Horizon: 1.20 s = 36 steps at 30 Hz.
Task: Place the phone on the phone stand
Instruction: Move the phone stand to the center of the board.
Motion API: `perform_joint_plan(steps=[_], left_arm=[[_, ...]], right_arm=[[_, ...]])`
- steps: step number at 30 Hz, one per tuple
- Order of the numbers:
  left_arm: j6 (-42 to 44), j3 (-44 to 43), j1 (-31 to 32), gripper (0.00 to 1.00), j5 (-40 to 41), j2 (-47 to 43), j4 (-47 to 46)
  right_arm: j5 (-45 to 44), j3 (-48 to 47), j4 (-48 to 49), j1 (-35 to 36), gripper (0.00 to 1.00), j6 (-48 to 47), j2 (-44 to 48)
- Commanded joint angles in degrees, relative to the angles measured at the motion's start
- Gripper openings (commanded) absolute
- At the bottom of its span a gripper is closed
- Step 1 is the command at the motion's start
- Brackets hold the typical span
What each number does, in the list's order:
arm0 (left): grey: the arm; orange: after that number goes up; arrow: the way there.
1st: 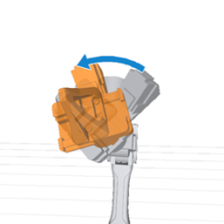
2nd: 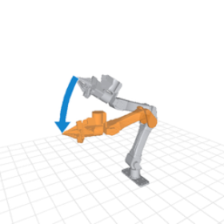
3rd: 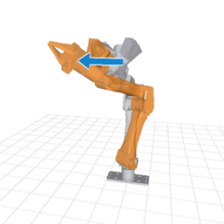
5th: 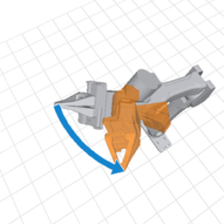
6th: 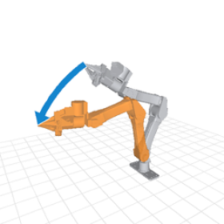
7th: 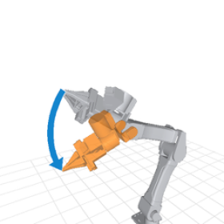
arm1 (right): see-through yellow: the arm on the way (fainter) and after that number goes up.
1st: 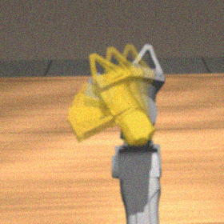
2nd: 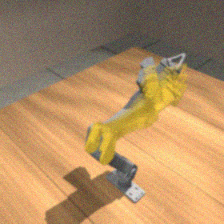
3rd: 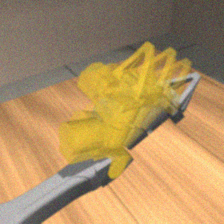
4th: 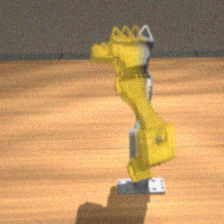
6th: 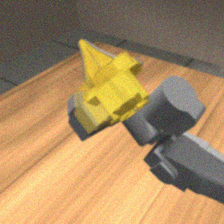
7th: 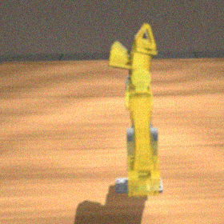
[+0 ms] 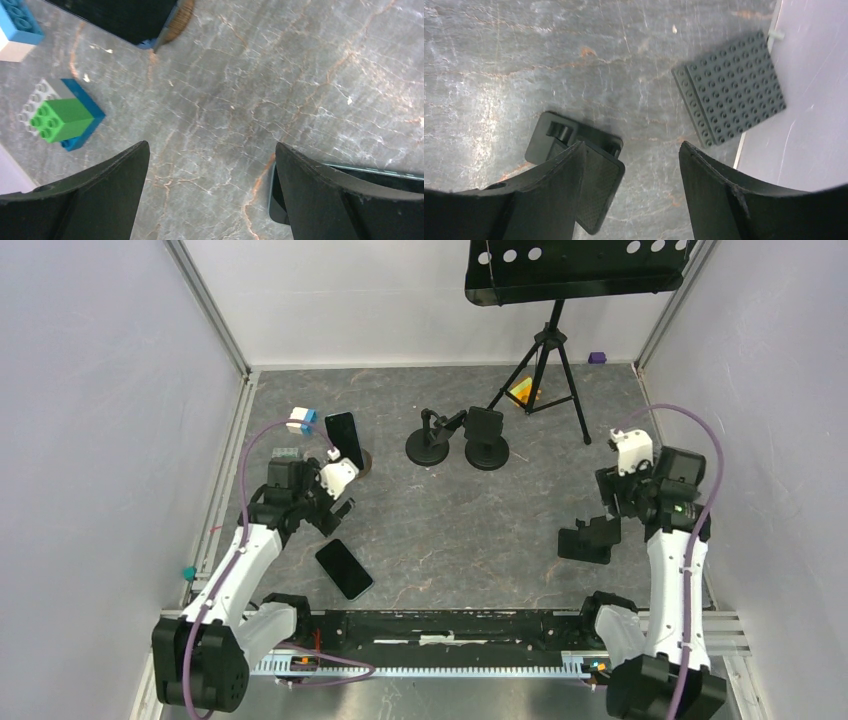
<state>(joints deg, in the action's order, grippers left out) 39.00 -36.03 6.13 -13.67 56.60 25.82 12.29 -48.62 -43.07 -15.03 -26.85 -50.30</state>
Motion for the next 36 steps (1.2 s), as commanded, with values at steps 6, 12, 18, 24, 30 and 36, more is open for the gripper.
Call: perform_joint_plan(steps=[6,12,18,24,30,36], left_arm=[[0.33,3.68,0.26,1.00,-3.27,-2.75,0.33],[2.86,5.30,0.22,1.00,-2.46,-4.01,0.33],[3.40,5.73,0.21,1.00,-1.97,-5.41,0.68],[3.30,5.27,0.22,1.00,-2.36,-6.30,1.31],[3.55,2.48,0.35,1.00,-4.71,-4.96,4.92],[17.97,1.47,0.65,1.00,-9.72,-4.80,16.08]], right_arm=[[11.00,-1.98,-8.96,-11.55,0.72,-6.79,-2.25],[15.15,-3.58,-14.28,-14.59,0.66,-12.88,-8.89],[20.25,-3.89,-16.52,-15.54,0.50,-16.74,-12.78],[25.43,-5.36,-19.04,-15.55,0.26,-20.38,-15.73],[30.26,-8.13,-20.65,-14.23,0.04,-23.76,-20.67],[28.70,-10.37,-13.73,1.32,0.00,-16.65,-23.41]])
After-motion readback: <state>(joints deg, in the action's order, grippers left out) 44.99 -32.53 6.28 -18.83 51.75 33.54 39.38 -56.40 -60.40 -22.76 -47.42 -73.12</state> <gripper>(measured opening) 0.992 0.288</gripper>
